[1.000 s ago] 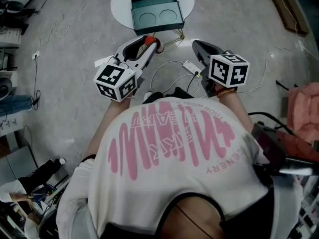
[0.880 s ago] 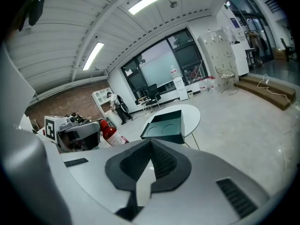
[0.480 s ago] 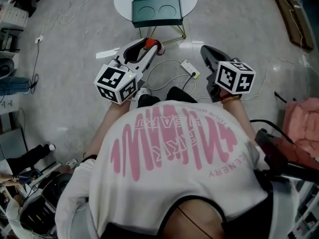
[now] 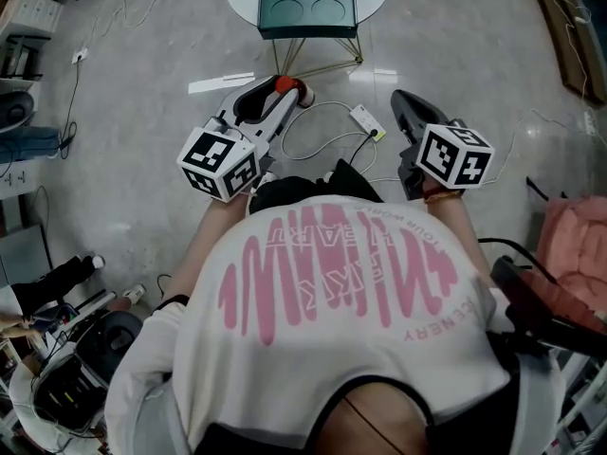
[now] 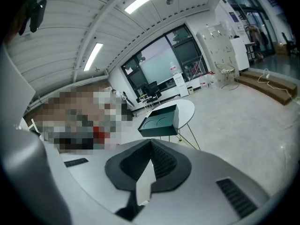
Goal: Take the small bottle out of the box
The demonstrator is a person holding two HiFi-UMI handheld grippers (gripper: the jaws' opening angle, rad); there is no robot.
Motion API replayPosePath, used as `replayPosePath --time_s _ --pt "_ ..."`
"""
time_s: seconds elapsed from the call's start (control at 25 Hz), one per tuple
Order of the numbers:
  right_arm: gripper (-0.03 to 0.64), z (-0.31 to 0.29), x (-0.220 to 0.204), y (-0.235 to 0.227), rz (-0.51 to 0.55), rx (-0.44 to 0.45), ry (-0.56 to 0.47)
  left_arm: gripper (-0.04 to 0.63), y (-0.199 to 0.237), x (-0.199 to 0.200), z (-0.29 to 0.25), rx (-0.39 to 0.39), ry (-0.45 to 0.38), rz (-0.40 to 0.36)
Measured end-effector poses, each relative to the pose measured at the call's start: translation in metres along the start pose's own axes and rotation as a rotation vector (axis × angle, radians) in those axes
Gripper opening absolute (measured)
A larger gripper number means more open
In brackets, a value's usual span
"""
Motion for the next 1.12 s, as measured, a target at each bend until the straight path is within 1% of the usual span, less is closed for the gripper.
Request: replayPosePath --time_s 0.12,0.24,0.36,0.52,0.76,0.96,1.12 --pt "0.005 0.004 0.011 0.002 -0.041 0.006 -0.071 0.129 0.014 0.005 0.006 0.01 -0.018 0.013" --pt "0.005 0.004 0.025 0.008 -0.077 -0.014 -0.132 0.129 0.039 0.012 0.013 0.037 -0.044 0.059" --pt "0.005 -0.004 0.03 0.018 -0.089 -0.042 -0.162 0.129 0.063 0.017 0.02 0.054 -0.076 0.108" --pt "0.005 -0.017 0.027 0.038 -0.118 -0.061 -0.201 0.129 0.084 0.019 0.033 0.042 -0.096 0.151" --pt "0.005 -0.029 0.011 0.059 -0.132 -0.089 -0.206 0.129 0.105 0.017 0.051 0.018 -0.114 0.169" --pt "0.005 -0.032 -0.002 0.067 -0.128 -0.129 -0.2 0.129 0.114 0.007 0.068 0.007 -0.098 0.167" --pt "0.003 -0.027 -0.022 0.084 -0.132 -0.162 -0.203 0.129 0.119 -0.002 0.1 -0.002 -0.089 0.171"
Point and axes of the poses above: the fingertips, and each gripper's own axes: z backward along the fingers, y to its left, x out of its top, the point moved 1 cm from there along z, backward along the fingers, and after that the axes turned 15 degrees about -z, right-handed, at the moved point
